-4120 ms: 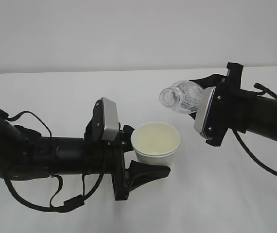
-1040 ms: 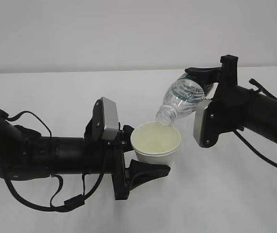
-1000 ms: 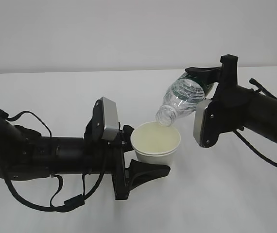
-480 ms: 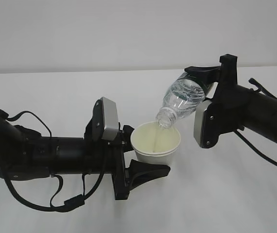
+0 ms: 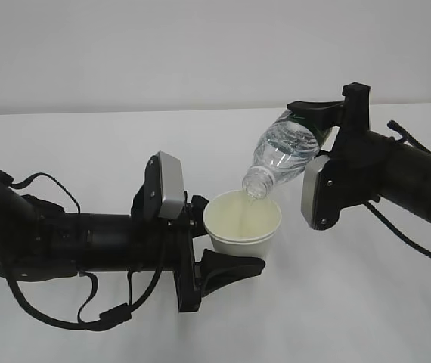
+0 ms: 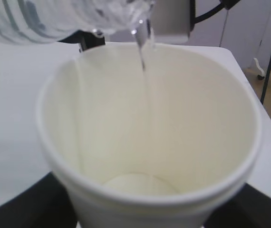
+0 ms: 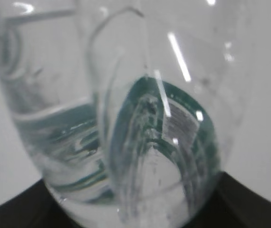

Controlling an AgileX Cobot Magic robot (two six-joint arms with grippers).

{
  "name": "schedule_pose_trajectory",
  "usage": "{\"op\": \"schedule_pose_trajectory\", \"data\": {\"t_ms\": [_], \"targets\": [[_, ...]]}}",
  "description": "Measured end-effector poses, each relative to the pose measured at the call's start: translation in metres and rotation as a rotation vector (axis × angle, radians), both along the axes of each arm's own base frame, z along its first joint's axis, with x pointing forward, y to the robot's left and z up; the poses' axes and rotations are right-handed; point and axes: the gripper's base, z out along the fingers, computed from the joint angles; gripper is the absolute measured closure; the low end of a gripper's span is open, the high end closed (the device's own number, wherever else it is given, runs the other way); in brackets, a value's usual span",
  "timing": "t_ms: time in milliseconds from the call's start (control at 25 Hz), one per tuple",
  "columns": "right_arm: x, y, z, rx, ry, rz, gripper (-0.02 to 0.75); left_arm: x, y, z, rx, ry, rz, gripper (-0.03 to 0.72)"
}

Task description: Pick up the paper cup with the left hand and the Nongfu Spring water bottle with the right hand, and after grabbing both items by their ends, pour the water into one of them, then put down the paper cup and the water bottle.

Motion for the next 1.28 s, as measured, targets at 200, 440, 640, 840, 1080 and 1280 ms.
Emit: {"op": "schedule_pose_trajectory", "data": {"t_ms": [200,440,640,840,1080,1280], "targets": [[0.0,0.0003,0.0011,0.002,-0.014,0.003,0.281,-0.0005,0.0,-0.0002,0.002,-0.001,-0.006,0.199],[0.0,0.0004,0.0026,0.009,-0.028,0.005,0.282,-0.0008,-0.0001,-0.0002,0.003,-0.002,-0.009,0.199],[0.0001,0.0003,0.0028,0.005,-0.034,0.004,0.282,-0.0009,-0.0001,-0.0003,0.004,-0.002,-0.01,0.199],[0.0002,0.0002,0.003,0.005,-0.037,0.002,0.282,-0.0009,-0.0001,-0.0003,0.004,-0.002,-0.011,0.2],[0.0003,0.0001,0.0032,0.006,-0.039,0.001,0.282,-0.0011,-0.0001,-0.0003,0.004,-0.003,-0.013,0.2],[0.0004,0.0,0.0032,0.007,-0.039,-0.001,0.282,-0.0011,-0.0001,-0.0004,0.005,-0.003,-0.013,0.2]]}}
